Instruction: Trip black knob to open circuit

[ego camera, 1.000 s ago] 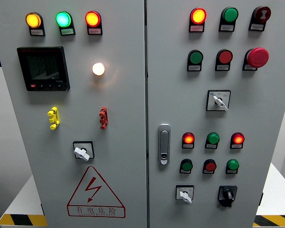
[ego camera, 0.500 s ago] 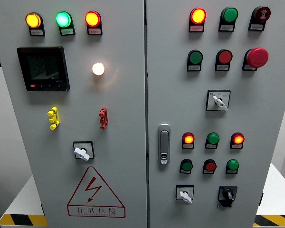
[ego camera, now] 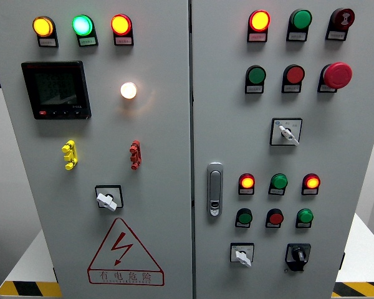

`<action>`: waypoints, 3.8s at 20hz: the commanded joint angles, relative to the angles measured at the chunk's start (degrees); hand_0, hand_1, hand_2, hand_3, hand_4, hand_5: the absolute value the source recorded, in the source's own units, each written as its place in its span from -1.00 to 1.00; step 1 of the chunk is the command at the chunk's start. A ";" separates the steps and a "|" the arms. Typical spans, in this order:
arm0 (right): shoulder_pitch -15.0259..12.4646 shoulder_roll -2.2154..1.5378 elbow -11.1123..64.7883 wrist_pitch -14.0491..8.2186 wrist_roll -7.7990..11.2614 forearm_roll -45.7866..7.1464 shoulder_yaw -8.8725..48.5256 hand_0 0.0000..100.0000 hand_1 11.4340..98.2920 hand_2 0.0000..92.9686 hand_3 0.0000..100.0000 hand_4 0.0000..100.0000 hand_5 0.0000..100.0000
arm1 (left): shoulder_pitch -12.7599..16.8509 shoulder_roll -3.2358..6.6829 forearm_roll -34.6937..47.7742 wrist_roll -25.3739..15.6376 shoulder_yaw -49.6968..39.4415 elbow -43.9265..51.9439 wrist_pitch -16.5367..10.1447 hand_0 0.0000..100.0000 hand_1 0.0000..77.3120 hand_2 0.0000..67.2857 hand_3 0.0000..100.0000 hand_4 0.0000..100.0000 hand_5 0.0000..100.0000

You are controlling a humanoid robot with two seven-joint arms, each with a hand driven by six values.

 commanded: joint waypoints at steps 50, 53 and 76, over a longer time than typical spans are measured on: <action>25.96 1.67 7.04 -7.99 -15.70 8.82 0.22 1.00 0.70 -1.00 0.73 0.83 1.00 | -0.09 -0.09 0.00 0.00 0.00 0.00 0.00 -1.00 -1.00 -0.42 -0.48 -0.80 -0.83; 26.39 1.67 6.60 -7.90 -15.70 9.17 0.04 1.00 0.70 -1.00 0.74 0.84 1.00 | -0.09 -0.09 0.00 0.00 0.00 0.00 0.00 -1.00 -1.00 -0.42 -0.48 -0.80 -0.83; 26.48 1.58 6.77 -7.99 -15.70 9.26 -3.30 1.00 0.66 -1.00 0.77 0.86 1.00 | -0.09 -0.09 0.00 0.00 0.00 0.00 0.00 -1.00 -1.00 -0.42 -0.48 -0.80 -0.83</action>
